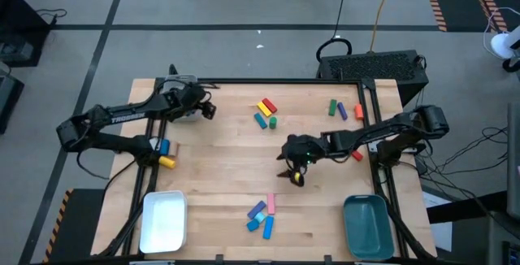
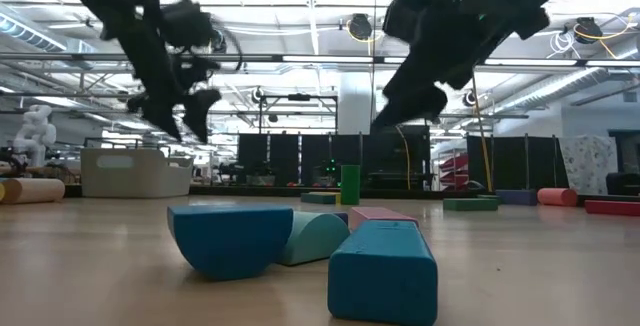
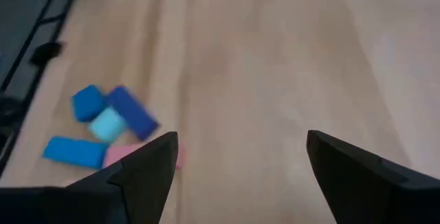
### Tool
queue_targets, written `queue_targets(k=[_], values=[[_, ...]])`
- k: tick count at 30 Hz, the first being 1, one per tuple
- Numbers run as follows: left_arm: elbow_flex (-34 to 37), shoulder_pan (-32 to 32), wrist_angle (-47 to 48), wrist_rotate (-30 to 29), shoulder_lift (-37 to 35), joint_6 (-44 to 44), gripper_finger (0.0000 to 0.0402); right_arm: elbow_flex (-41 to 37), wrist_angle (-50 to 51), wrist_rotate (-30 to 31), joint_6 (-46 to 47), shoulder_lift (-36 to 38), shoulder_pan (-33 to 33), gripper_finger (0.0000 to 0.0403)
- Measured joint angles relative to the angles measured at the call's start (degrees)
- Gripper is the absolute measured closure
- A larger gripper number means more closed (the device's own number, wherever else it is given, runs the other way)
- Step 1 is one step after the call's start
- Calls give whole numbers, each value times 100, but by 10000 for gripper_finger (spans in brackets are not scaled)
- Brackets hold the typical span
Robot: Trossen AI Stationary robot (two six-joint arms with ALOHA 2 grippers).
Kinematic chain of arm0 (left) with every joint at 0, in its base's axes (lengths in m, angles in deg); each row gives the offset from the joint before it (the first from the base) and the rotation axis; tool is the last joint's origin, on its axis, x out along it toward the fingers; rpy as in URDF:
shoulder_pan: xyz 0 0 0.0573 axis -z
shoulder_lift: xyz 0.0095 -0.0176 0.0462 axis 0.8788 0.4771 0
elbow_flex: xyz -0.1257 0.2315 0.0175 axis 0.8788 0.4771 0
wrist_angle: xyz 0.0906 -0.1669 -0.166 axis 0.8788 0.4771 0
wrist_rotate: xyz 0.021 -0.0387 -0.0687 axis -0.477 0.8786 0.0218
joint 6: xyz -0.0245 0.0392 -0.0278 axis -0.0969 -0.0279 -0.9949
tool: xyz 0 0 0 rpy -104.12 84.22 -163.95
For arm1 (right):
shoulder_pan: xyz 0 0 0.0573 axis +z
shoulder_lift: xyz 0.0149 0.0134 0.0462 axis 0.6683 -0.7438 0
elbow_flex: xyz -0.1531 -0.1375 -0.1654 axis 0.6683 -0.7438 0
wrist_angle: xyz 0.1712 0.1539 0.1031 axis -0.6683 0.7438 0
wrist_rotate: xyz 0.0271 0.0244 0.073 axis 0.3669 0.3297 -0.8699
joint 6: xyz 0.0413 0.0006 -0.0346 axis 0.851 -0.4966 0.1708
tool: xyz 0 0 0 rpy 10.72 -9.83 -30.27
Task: Sort blocks by size
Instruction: Put the blue half-circle block into the gray bin
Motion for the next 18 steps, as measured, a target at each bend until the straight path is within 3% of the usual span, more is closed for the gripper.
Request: queue_targets(k=[3, 9, 13, 18], values=[[-127, 562, -164, 9, -126, 221, 88, 0, -224, 90, -456, 0, 201, 94], [-145, 1715, -624, 214, -161, 380, 88, 0, -729, 1052, -1004, -41, 308, 94], [-141, 2485, -708, 632, -92, 386, 88, 3, -1098, 479, -613, -194, 336, 94], [-111, 3624, -1041, 549, -84, 345, 88, 7, -1805, 105, -491, -718, 734, 94]])
